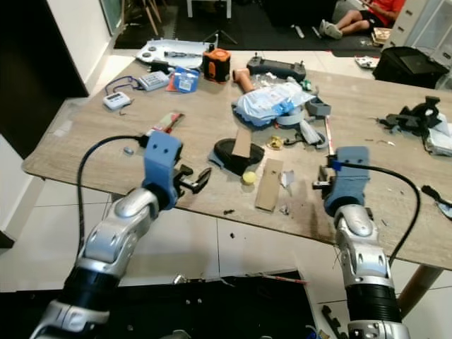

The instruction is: Picking trash to rubbish bin

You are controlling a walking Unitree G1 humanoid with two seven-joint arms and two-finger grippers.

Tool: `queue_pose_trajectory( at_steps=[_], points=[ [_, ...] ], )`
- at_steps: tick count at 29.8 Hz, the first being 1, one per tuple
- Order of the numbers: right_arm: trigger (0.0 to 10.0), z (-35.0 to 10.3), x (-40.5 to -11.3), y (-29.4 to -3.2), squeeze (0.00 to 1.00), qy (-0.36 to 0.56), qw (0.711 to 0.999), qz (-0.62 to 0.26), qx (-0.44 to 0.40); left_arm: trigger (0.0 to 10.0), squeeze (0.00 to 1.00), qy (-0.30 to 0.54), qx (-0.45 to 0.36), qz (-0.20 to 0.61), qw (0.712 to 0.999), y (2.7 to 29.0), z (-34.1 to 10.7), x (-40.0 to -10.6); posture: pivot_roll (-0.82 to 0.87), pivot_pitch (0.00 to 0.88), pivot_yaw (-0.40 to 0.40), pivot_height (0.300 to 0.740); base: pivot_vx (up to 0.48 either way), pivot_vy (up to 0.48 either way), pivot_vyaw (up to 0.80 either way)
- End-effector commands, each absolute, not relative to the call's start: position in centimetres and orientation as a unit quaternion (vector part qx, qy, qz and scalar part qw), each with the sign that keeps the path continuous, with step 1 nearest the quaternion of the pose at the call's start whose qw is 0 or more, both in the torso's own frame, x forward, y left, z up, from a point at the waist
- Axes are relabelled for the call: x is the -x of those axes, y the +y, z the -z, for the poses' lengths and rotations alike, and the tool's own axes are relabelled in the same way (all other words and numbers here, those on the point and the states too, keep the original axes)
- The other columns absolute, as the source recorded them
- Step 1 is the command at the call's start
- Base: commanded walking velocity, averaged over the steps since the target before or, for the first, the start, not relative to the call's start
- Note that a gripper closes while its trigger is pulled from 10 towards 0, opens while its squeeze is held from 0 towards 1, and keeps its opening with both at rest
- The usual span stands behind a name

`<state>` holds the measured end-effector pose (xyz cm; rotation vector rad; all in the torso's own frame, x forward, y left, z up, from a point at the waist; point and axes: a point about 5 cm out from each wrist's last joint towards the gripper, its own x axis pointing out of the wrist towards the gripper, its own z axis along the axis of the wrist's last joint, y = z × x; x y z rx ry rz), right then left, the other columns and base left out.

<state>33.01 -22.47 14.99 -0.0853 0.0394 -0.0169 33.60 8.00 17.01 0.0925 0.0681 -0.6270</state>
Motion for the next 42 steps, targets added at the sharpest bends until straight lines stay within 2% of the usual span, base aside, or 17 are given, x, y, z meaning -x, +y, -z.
queue_pose_trajectory(
  at_steps=[1,5,7,15,26,27,29,30,38,42],
  points=[
    [10.0,-14.5,-33.1,-22.3,0.0,0.034,0.999,0.006,0.041,10.0,1.0,0.039,-0.041,0.33,0.942,7.5,-16.7,-33.6,0.06,0.158,0.029,0.74,0.0,0.0,0.0],
    [10.0,-14.4,-33.3,-22.2,0.0,0.036,0.999,0.006,0.036,10.0,1.0,0.039,-0.034,0.352,0.935,6.7,-16.9,-33.9,0.07,0.182,0.035,0.74,0.0,0.0,0.0],
    [10.0,-14.6,-33.5,-21.9,0.0,0.038,0.999,0.004,0.031,10.0,1.0,0.04,-0.045,0.383,0.922,5.5,-17.1,-34.3,0.08,0.207,0.035,0.74,0.0,0.0,0.0],
    [10.0,-14.8,-33.7,-21.8,0.0,0.04,0.999,0.001,0.03,10.0,1.0,0.029,-0.08,0.409,0.909,4.0,-17.2,-35.2,0.08,0.233,0.033,0.74,0.0,0.0,0.0],
    [10.0,-14.4,-33.1,-21.4,0.0,0.037,0.999,0.014,0.022,10.0,1.0,0.004,-0.08,0.455,0.887,1.4,-17.4,-35.4,0.08,0.261,0.097,0.74,0.0,0.0,0.0],
    [10.0,-14.4,-33.1,-21.4,0.0,0.038,0.999,0.016,0.02,10.0,0.26,0.001,-0.083,0.458,0.885,1.2,-17.4,-35.4,0.08,0.265,0.104,0.74,0.0,0.0,0.0],
    [10.0,-14.3,-33.0,-21.4,0.0,0.038,0.999,0.018,0.02,10.0,0.26,-0.002,-0.087,0.461,0.883,1.0,-17.3,-35.4,0.08,0.266,0.106,0.74,0.0,0.0,0.0],
    [10.0,-14.2,-32.8,-21.4,0.0,0.039,0.999,0.02,0.018,10.0,0.0,-0.008,-0.095,0.459,0.883,0.5,-17.4,-35.6,0.07,0.27,0.113,0.74,0.0,0.0,0.0],
    [10.0,-14.0,-32.5,-21.3,0.0,0.041,0.999,0.021,0.017,10.0,0.0,-0.02,-0.104,0.45,0.887,-0.1,-17.7,-35.9,0.07,0.277,0.118,0.74,0.0,0.0,0.0],
    [10.0,-13.8,-32.1,-21.4,0.0,0.046,0.999,0.021,0.019,10.0,0.0,-0.037,-0.119,0.398,0.909,0.3,-18.0,-36.7,0.06,0.291,0.112,0.74,0.0,0.0,0.0]
  ],
)
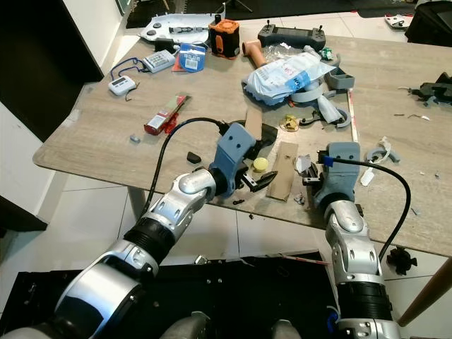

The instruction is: Picking trash to rubbish bin

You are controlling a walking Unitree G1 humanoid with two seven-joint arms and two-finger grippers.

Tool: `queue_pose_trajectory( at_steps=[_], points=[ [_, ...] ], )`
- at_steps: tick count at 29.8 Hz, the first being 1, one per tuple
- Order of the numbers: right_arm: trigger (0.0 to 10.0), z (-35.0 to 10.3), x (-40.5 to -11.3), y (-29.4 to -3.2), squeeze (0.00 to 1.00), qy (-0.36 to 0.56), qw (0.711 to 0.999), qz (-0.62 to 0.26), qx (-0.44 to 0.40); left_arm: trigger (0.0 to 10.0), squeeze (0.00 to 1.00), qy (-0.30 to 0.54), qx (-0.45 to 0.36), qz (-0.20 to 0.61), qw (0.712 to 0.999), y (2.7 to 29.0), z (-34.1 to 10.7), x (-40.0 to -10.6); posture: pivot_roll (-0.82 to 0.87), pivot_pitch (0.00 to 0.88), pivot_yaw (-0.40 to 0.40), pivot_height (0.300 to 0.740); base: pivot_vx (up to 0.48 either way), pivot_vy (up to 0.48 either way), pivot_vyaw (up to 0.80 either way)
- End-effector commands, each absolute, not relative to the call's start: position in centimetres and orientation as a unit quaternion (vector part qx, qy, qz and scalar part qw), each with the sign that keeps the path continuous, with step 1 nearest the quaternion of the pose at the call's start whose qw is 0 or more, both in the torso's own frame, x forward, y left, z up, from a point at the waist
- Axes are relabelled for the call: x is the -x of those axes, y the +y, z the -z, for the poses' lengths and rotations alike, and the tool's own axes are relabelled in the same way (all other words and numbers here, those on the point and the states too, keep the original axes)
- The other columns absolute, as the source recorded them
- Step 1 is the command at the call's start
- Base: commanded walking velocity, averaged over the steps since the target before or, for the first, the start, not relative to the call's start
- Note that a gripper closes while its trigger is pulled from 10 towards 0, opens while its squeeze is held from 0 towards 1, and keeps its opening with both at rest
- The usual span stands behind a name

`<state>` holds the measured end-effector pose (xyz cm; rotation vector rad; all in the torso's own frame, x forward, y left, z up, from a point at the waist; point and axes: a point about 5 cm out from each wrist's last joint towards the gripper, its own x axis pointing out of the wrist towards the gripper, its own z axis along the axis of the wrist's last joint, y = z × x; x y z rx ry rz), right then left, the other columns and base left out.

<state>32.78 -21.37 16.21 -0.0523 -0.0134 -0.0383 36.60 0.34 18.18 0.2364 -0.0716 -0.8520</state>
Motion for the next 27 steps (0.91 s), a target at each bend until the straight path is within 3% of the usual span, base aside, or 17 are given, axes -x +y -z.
queue_pose_trajectory(
  at_steps=[1,10,23,24,25,26,27],
  points=[
    [10.0,-13.7,-32.0,-21.4,0.0,0.048,0.998,0.021,0.02,10.0,0.0,-0.036,-0.118,0.383,0.915,0.5,-17.8,-36.9,0.06,0.294,0.112,0.74,0.0,0.0,0.0],
    [10.0,-13.6,-31.7,-21.1,0.0,0.053,0.998,0.016,0.021,10.0,0.0,0.018,-0.101,0.376,0.921,1.1,-15.5,-36.9,0.05,0.293,0.107,0.74,0.0,0.0,0.0],
    [10.0,-13.6,-31.5,-21.0,0.0,0.056,0.998,0.015,0.023,10.0,0.0,0.02,-0.07,0.39,0.918,0.4,-15.1,-36.6,0.05,0.292,0.107,0.74,0.0,0.0,0.0],
    [10.0,-13.6,-31.5,-21.1,0.0,0.056,0.998,0.015,0.023,3.2,0.0,0.017,-0.063,0.394,0.917,0.3,-15.2,-36.6,0.05,0.292,0.107,0.74,0.0,0.0,0.0],
    [10.0,-13.6,-31.5,-21.1,0.0,0.056,0.998,0.015,0.023,3.2,0.0,0.017,-0.063,0.394,0.917,0.3,-15.2,-36.6,0.05,0.292,0.107,0.74,0.0,0.0,0.0],
    [10.0,-13.6,-31.5,-21.1,0.0,0.057,0.998,0.015,0.024,0.0,0.0,0.016,-0.059,0.395,0.917,0.3,-15.3,-36.6,0.05,0.292,0.107,0.74,0.0,0.0,0.0],
    [10.0,-13.6,-31.5,-21.1,0.0,0.057,0.998,0.015,0.024,0.0,0.0,0.016,-0.052,0.397,0.916,0.3,-15.3,-36.6,0.05,0.294,0.108,0.74,0.0,0.0,0.0]
  ],
)
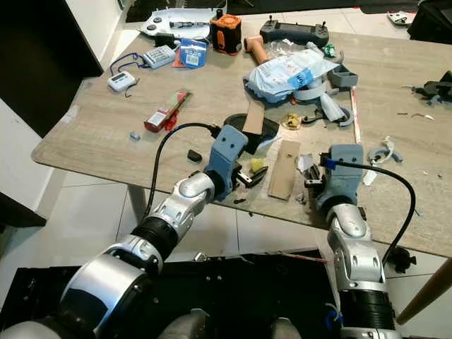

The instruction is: Picking trash to rubbish bin

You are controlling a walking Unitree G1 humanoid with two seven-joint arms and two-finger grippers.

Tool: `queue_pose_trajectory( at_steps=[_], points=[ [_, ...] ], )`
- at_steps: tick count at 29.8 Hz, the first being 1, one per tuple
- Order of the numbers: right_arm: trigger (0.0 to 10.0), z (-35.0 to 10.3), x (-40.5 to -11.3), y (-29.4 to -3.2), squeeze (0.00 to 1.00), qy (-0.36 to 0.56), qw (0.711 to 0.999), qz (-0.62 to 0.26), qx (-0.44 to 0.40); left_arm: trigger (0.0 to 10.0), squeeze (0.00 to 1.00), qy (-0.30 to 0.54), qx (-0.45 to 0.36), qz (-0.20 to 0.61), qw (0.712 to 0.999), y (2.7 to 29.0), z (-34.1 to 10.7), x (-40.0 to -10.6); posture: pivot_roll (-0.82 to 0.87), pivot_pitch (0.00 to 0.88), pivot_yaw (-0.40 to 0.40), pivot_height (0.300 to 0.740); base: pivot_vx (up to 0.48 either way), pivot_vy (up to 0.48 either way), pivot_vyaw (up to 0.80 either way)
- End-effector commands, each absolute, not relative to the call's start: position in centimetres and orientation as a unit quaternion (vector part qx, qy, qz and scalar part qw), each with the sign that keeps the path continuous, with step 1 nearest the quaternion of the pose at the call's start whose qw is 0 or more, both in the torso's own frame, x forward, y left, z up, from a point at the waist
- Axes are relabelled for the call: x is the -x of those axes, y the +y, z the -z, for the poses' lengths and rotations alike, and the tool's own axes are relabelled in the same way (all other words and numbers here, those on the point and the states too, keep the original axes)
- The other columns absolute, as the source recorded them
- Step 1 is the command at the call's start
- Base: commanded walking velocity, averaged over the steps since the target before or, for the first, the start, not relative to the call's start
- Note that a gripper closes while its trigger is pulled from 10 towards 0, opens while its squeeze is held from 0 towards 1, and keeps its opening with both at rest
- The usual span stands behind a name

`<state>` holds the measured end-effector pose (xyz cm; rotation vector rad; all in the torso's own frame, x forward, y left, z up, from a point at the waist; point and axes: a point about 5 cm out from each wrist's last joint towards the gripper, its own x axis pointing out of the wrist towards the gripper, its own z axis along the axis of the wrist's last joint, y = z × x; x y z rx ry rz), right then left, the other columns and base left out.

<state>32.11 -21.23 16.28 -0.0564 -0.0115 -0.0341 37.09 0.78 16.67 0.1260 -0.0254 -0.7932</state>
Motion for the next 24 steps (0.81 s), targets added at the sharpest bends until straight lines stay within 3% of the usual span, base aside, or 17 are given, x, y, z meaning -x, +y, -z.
queue_pose_trajectory(
  at_steps=[1,24],
  points=[
    [10.0,-13.6,-31.5,-21.1,0.0,0.057,0.998,0.015,0.024,0.0,0.0,0.016,-0.047,0.398,0.916,0.4,-15.3,-36.6,0.05,0.294,0.108,0.74,0.0,0.0,0.0],
    [10.0,-13.4,-32.2,-20.3,0.0,0.057,0.998,0.006,0.018,0.0,0.0,0.006,0.037,0.392,0.919,3.8,-14.9,-36.4,0.09,0.275,0.089,0.74,0.0,0.0,0.0]
  ],
)
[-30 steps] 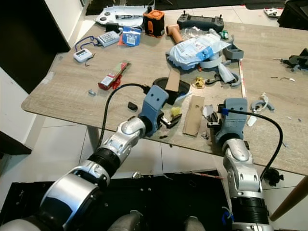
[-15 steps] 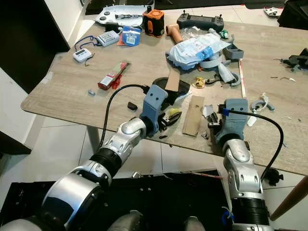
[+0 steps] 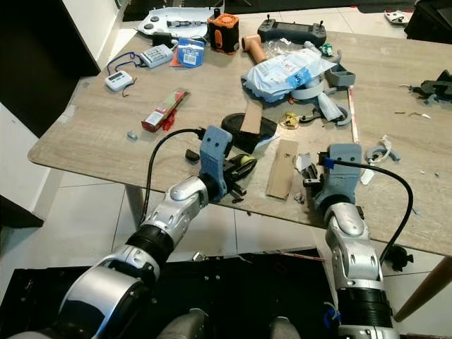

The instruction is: Picking trash to rubbish bin

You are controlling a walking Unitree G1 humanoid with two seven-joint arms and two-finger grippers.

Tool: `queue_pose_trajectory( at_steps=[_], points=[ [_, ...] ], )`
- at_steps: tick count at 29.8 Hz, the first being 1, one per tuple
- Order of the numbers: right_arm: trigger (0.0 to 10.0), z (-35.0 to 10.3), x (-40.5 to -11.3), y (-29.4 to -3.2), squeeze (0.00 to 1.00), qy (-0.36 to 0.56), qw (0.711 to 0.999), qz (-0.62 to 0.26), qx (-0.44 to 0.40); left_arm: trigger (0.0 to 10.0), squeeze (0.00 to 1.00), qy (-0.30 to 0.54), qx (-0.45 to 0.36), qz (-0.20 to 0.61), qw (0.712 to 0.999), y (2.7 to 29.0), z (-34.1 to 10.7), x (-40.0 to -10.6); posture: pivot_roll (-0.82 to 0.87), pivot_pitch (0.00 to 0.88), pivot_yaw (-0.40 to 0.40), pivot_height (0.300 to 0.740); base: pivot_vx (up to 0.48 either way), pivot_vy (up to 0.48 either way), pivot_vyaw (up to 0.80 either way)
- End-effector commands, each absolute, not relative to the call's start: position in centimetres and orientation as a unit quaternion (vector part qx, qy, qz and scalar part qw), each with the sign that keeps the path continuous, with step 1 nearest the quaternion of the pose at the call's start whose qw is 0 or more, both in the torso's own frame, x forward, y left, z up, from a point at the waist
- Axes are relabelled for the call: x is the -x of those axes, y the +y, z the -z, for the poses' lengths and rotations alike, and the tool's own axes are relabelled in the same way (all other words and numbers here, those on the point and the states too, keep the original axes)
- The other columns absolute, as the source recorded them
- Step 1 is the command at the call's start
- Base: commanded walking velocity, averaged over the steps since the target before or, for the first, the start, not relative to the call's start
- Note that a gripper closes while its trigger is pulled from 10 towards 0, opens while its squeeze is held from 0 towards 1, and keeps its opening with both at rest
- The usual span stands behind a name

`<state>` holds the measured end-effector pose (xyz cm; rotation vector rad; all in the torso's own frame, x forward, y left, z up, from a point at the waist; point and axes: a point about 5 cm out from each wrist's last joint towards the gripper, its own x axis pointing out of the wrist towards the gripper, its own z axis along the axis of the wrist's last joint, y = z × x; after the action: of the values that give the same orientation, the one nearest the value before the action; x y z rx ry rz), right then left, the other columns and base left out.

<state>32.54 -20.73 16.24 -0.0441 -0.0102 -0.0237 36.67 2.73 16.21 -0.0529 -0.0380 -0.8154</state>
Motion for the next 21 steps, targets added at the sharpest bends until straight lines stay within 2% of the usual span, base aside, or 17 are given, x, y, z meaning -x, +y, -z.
queue_pose_trajectory(
  at_steps=[1,3,4,6,7,9,13,15,18,19,20,21],
  points=[
    [10.0,-13.5,-32.3,-20.2,0.0,0.056,0.998,0.005,0.017,0.0,0.0,0.0,0.045,0.398,0.916,3.9,-15.1,-36.3,0.09,0.271,0.09,0.74,0.0,0.0,0.0],
    [10.0,-14.0,-32.4,-20.1,0.0,0.043,0.999,0.01,0.013,0.0,0.0,-0.026,0.091,0.429,0.898,4.0,-16.5,-35.7,0.08,0.266,0.091,0.74,0.0,0.0,0.0],
    [10.0,-14.0,-32.4,-20.1,0.0,0.043,0.999,0.01,0.013,0.0,0.0,-0.026,0.091,0.429,0.898,4.0,-16.5,-35.7,0.08,0.266,0.091,0.74,0.0,0.0,0.0],
    [10.0,-14.8,-32.5,-20.2,0.0,0.026,1.0,0.014,0.002,0.0,0.0,-0.051,0.198,0.469,0.859,4.5,-19.0,-34.7,0.08,0.264,0.092,0.74,0.0,0.0,0.0],
    [10.0,-14.8,-32.5,-20.2,0.0,0.026,1.0,0.014,0.002,0.0,0.0,-0.051,0.198,0.469,0.859,4.5,-19.0,-34.7,0.08,0.264,0.092,0.74,0.0,0.0,0.0],
    [10.0,-15.2,-32.4,-20.2,0.0,0.015,1.0,0.015,-0.008,0.0,0.0,-0.064,0.258,0.491,0.829,5.2,-20.5,-33.8,0.08,0.263,0.089,0.74,0.0,0.0,0.0],
    [10.0,-16.7,-32.4,-19.6,0.0,-0.029,0.999,0.011,-0.029,0.0,0.0,-0.092,0.301,0.507,0.802,6.8,-22.2,-32.6,0.08,0.254,0.079,0.74,0.0,0.0,0.0],
    [10.0,-18.0,-32.4,-19.1,0.0,-0.059,0.997,0.007,-0.04,0.0,0.0,-0.097,0.288,0.497,0.813,7.4,-22.4,-32.3,0.08,0.25,0.078,0.74,0.0,0.0,0.0],
    [10.0,-19.7,-32.3,-18.0,0.0,-0.097,0.994,0.001,-0.047,0.0,0.0,-0.097,0.222,0.436,0.867,8.6,-21.9,-32.5,0.08,0.218,0.099,0.74,0.0,0.0,0.0],
    [10.0,-20.3,-32.2,-17.7,0.0,-0.108,0.993,0.002,-0.043,0.0,0.0,-0.093,0.181,0.389,0.899,9.2,-21.3,-32.9,0.08,0.218,0.099,0.74,0.0,0.0,0.0],
    [10.0,-20.8,-32.1,-17.3,0.0,-0.118,0.992,0.001,-0.039,1.6,0.0,-0.079,0.154,0.333,0.927,9.9,-20.8,-33.1,0.07,0.212,0.095,0.74,0.0,0.0,0.0],
    [10.0,-21.1,-32.0,-17.0,0.0,-0.124,0.992,0.0,-0.037,1.6,0.0,-0.07,0.138,0.294,0.943,10.4,-20.4,-33.3,0.07,0.204,0.089,0.74,0.0,0.0,0.0]
  ],
)
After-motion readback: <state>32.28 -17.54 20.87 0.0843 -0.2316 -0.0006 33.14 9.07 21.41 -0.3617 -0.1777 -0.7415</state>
